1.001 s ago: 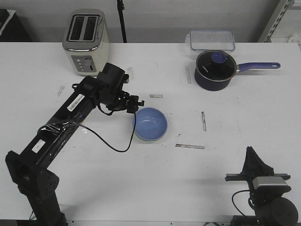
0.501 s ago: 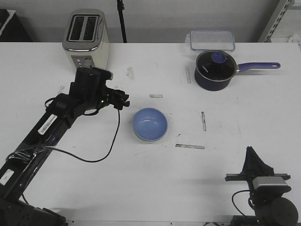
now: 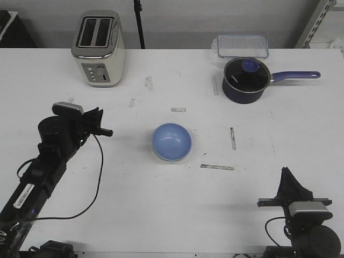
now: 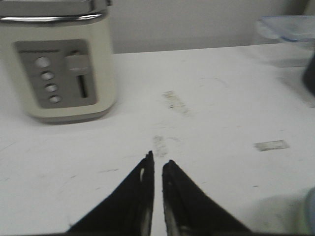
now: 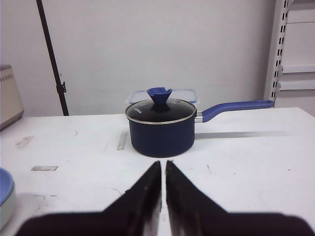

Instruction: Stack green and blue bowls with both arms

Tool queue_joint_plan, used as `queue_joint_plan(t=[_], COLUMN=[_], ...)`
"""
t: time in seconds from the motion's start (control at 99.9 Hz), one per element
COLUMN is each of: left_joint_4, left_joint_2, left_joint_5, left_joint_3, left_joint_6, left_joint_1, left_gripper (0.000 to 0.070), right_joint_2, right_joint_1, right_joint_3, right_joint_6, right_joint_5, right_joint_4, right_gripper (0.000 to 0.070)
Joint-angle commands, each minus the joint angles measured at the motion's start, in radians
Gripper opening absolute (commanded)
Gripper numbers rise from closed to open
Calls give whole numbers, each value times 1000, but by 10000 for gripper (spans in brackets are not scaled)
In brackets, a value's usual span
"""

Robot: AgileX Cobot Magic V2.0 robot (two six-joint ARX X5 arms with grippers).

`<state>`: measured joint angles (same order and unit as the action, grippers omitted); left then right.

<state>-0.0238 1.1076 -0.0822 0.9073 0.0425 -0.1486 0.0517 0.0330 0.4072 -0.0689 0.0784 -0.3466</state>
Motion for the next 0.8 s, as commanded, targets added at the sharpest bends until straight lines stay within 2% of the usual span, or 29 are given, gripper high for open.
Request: queue_joint_plan(t=[0.0,0.28,0.591,0.791], left_joint_4=[-32,-34,-16,80], left_joint_2=[-42,-307,-653,-848], left_joint_5=[55,60,60,60], left_joint_3=[-45,-251,-450,-458], left_joint_6=[-9,-89,-90,-82], left_joint_1=[23,129,156,156], left_gripper=[0,0,1,1], right_joint_2=[-5,-5,-5,-5], right_joint_1=[-1,-1,-1,-1], right_joint_3=[0,0,0,0], right_joint_6=[-13,-13,-13,-13], right_joint_5=[0,0,0,0], right_joint_4=[13,13,13,13], right_gripper=[4,5,5,5])
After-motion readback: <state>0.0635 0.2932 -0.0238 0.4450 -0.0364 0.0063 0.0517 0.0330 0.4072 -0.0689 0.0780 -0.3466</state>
